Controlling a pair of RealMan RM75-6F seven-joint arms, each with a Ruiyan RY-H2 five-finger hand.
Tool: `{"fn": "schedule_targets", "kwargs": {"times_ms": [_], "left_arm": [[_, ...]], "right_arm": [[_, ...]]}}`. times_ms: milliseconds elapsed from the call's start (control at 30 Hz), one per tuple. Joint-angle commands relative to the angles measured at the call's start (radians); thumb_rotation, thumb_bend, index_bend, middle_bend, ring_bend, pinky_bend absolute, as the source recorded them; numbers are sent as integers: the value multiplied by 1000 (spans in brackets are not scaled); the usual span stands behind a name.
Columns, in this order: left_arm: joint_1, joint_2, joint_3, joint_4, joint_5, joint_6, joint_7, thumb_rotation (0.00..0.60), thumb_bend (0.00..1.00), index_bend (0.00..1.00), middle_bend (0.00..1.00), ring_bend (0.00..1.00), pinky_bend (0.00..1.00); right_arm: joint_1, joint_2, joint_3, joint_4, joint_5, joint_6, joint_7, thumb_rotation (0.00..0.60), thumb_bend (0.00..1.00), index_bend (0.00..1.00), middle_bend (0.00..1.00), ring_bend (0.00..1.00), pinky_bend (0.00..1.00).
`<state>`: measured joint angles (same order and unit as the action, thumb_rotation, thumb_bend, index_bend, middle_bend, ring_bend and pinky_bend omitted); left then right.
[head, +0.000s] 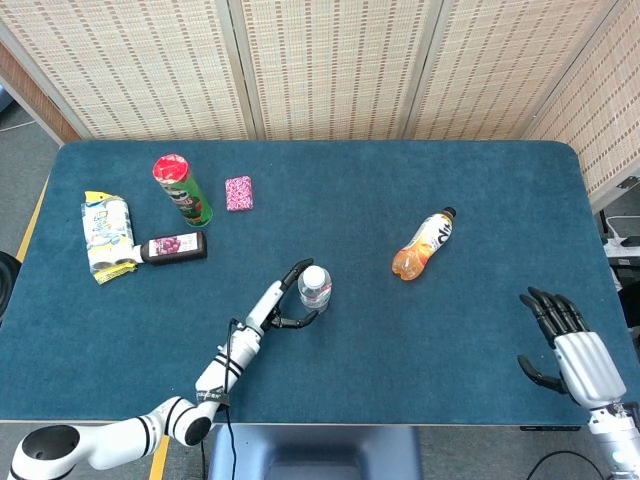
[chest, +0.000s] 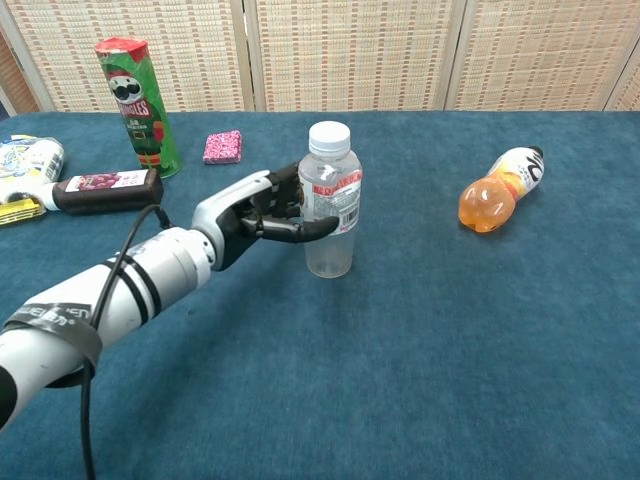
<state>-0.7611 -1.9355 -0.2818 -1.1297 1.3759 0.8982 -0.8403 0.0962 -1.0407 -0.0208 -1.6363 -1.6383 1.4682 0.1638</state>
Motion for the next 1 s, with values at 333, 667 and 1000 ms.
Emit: {"fn": "schedule_targets", "kwargs": {"times_ms": [333,667,1000], "left_arm": [[-67,-64,-43,77,-40,-33,18,600,319,0,3,0,7],[-84,-87,-57,101,-44,-18,-10,600,313,364,450,132,31],[-67,-81,-69,77,-70,-1,-37,600,420,511,605,246,98]], "right_arm": [[1,10,-1,-2,2,-6,13,600,261,0,0,0,0],[2,12,0,-1,5,-8,18,600,260,0,0,0,0],[34,-22,11,5,-34,-16,34,600,262,0,0,0,0]]}}
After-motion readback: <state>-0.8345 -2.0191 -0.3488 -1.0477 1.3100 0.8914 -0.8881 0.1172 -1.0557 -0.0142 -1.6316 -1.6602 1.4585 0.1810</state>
